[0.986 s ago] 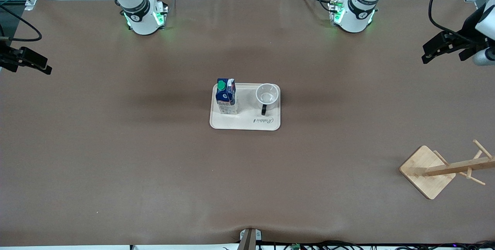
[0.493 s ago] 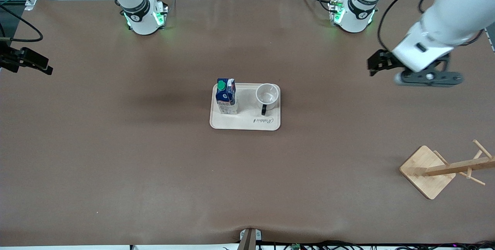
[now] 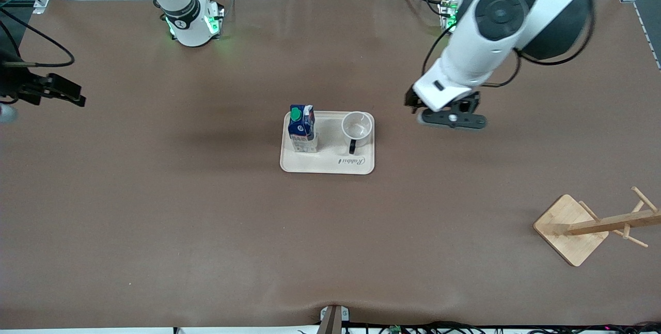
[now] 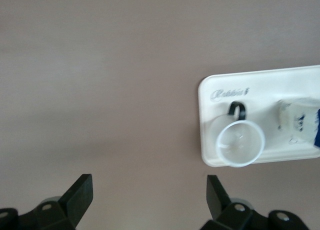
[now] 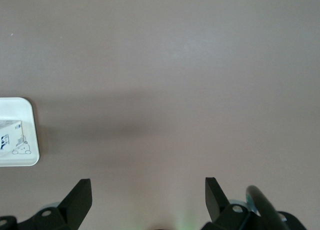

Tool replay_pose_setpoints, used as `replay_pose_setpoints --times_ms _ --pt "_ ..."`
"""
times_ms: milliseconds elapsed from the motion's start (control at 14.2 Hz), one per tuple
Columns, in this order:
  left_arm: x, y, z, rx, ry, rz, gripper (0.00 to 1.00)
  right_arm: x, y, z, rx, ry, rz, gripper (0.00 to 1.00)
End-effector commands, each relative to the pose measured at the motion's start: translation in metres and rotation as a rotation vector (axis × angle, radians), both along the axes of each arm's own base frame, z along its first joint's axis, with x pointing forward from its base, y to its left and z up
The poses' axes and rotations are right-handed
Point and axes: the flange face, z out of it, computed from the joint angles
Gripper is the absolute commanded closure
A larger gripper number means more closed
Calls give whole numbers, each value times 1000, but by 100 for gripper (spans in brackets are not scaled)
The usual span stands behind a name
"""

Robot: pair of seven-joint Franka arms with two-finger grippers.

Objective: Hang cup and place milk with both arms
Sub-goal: 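Reach the left gripper down to the white mug's rim on the tray, then grasp the mug rim with the left gripper while the right gripper approaches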

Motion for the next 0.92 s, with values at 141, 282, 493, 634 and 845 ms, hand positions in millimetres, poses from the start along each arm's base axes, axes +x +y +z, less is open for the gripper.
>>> replay_pose_setpoints --times_ms 141,282,493,634,845 --pt "-30 -43 -85 5 17 10 0 20 26 -28 -16 56 52 0" --pt "-29 -54 -116 -14 31 3 0 21 25 -32 -17 65 49 0" --pt "-30 -77 -162 -56 22 4 0 21 28 -36 -19 74 56 0" --pt "-36 -88 -183 -60 30 3 0 22 38 -38 -19 74 75 0" --pt "-45 -94 -200 -49 53 -5 7 41 67 -55 -21 22 107 0"
